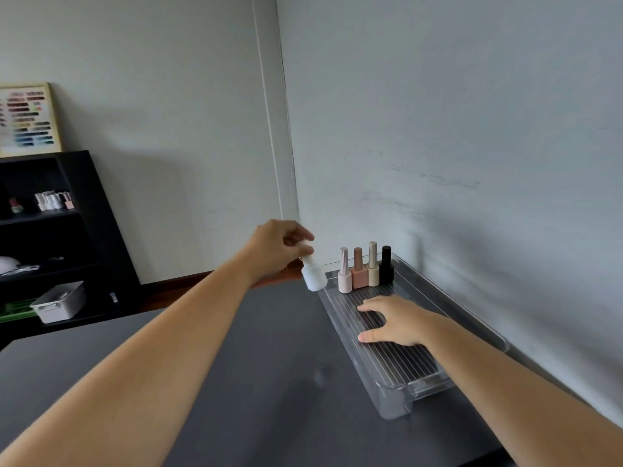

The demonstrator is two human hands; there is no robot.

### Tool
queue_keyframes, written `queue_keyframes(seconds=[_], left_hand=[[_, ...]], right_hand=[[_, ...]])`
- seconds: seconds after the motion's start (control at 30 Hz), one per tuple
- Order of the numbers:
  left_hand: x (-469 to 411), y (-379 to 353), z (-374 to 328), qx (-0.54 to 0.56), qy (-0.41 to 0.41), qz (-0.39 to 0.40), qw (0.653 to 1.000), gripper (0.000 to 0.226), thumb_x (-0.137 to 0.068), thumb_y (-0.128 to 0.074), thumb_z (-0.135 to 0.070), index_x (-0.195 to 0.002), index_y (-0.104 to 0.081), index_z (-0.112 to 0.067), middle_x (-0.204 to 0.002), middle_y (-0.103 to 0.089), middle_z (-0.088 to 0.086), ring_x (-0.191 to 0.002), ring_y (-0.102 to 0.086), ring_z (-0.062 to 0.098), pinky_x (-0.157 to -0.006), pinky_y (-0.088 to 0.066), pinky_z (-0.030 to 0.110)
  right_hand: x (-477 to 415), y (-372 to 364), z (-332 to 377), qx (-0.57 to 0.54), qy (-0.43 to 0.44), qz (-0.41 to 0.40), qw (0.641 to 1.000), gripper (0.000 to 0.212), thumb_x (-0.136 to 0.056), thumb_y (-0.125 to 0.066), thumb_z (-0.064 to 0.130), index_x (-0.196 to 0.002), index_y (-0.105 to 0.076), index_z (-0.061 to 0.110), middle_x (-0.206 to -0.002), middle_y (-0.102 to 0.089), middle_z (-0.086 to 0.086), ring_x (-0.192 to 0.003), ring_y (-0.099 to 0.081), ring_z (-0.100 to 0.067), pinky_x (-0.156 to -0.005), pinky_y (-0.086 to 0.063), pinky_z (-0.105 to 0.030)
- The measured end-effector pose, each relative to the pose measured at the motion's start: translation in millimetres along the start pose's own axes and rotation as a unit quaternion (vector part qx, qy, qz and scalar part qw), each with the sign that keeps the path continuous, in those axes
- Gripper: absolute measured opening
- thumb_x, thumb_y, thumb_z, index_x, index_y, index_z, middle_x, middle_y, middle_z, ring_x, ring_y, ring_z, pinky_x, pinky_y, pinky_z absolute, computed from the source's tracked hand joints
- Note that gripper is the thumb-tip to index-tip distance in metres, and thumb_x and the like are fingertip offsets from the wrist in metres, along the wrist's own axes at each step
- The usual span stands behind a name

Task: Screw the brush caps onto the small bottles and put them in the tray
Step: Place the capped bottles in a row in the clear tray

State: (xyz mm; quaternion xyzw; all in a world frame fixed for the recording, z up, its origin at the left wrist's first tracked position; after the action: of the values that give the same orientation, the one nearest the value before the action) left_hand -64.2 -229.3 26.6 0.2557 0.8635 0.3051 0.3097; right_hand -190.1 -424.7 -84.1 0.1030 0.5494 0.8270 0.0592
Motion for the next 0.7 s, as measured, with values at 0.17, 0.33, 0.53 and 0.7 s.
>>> queue_keyframes(seconds=[0.17, 0.33, 0.53, 0.7], left_hand=[[-29.4, -28.3, -1.9, -0.073, 0.006, -0.013, 0.997, 0.016, -0.080, -0.070, -0.013, -0.096, -0.071, -0.013, -0.084, -0.063, -0.003, -0.074, -0.055, 0.006, -0.069, -0.041, 0.015], [-45.6, -56.9, 18.2, -0.102, 0.057, 0.010, 0.993, 0.016, -0.082, -0.065, -0.007, -0.097, -0.070, -0.011, -0.089, -0.061, 0.001, -0.084, -0.058, 0.016, -0.075, -0.047, 0.025], [-54.1, -80.7, 34.7, -0.106, 0.088, 0.021, 0.990, 0.017, -0.081, -0.067, -0.007, -0.098, -0.069, -0.011, -0.085, -0.062, 0.001, -0.079, -0.056, 0.013, -0.071, -0.042, 0.022], [-58.8, -93.1, 35.2, -0.090, 0.094, 0.017, 0.991, 0.016, -0.081, -0.068, -0.008, -0.097, -0.070, -0.013, -0.088, -0.064, 0.003, -0.084, -0.060, 0.017, -0.073, -0.045, 0.024]], right_hand=[[0.8, -1.0, 2.8, 0.007, 0.009, 0.003, 1.000, 0.074, -0.079, -0.061, 0.058, -0.143, -0.034, 0.033, -0.156, -0.025, 0.010, -0.143, -0.022, -0.020, -0.115, -0.022, -0.044], [-1.6, 2.0, 5.5, 0.012, 0.016, 0.004, 1.000, 0.075, -0.081, -0.059, 0.058, -0.144, -0.032, 0.031, -0.156, -0.026, 0.009, -0.142, -0.026, -0.021, -0.114, -0.024, -0.044], [-2.7, 1.7, 3.6, 0.016, 0.023, 0.003, 1.000, 0.074, -0.081, -0.059, 0.058, -0.144, -0.032, 0.029, -0.155, -0.028, 0.007, -0.141, -0.025, -0.020, -0.112, -0.022, -0.043], [-3.6, 1.3, 1.3, 0.009, 0.022, 0.004, 1.000, 0.075, -0.081, -0.059, 0.058, -0.144, -0.033, 0.028, -0.154, -0.030, 0.007, -0.141, -0.025, -0.020, -0.112, -0.023, -0.043]])
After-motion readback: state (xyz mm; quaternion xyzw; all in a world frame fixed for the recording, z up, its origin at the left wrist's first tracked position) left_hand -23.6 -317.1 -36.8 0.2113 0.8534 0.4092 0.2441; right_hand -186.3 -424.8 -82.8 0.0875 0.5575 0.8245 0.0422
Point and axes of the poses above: each hand's wrist, its own x-axis away from the middle knuckle, its own y-axis out of the back of the hand, z = x × y, the point moved 1 cm from there along -x, towards the middle knuckle
